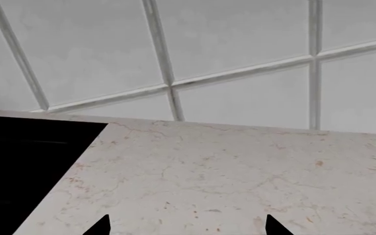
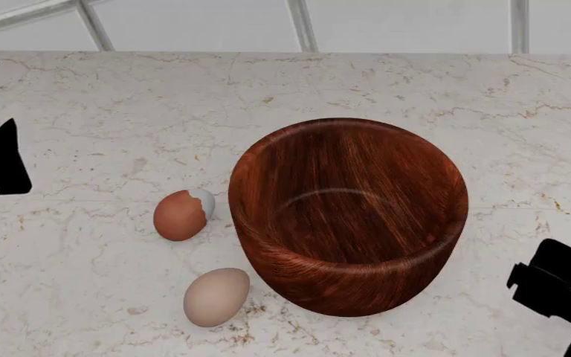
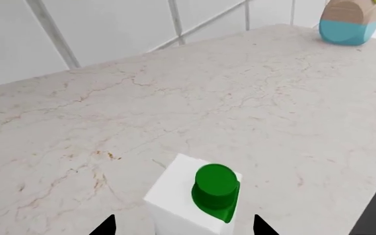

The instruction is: Place the eggs and milk next to the bowl.

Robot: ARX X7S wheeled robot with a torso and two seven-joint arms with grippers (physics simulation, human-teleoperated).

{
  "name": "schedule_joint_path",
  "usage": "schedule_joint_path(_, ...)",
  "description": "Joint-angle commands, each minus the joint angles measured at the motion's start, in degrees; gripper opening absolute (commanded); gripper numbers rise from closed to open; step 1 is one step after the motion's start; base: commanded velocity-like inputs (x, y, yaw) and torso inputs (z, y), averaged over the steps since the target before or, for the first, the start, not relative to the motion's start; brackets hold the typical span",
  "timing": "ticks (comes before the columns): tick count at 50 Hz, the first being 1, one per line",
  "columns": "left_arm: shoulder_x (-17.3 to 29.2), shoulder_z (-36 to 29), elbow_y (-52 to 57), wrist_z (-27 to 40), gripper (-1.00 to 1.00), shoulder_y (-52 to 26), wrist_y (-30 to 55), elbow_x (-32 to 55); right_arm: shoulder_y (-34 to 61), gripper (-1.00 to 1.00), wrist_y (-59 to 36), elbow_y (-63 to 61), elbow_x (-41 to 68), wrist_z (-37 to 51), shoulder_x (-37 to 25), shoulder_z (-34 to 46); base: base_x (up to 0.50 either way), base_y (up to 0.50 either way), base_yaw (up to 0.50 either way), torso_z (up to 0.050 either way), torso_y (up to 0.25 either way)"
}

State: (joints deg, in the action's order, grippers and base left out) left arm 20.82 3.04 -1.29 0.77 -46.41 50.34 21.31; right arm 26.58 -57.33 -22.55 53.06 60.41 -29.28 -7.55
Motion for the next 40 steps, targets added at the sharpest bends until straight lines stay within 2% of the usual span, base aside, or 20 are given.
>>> schedule_joint_path(1, 0.2, -0.2, -1.0, 0.1, 1.0, 0.2, -1.6, -1.0, 1.4, 1.0, 1.2, 3.2, -2.0, -1.4, 0.3, 1.5, 0.0, 0.0, 0.0, 0.0, 0.0)
schedule_joint_path(40, 1.3, 0.2, -0.9, 0.5, 1.0, 0.9, -1.7, -0.5, 3.5, 1.0, 5.6, 12.7, -6.4, -4.8, 0.7, 4.1, 0.0, 0.0, 0.0, 0.0, 0.0)
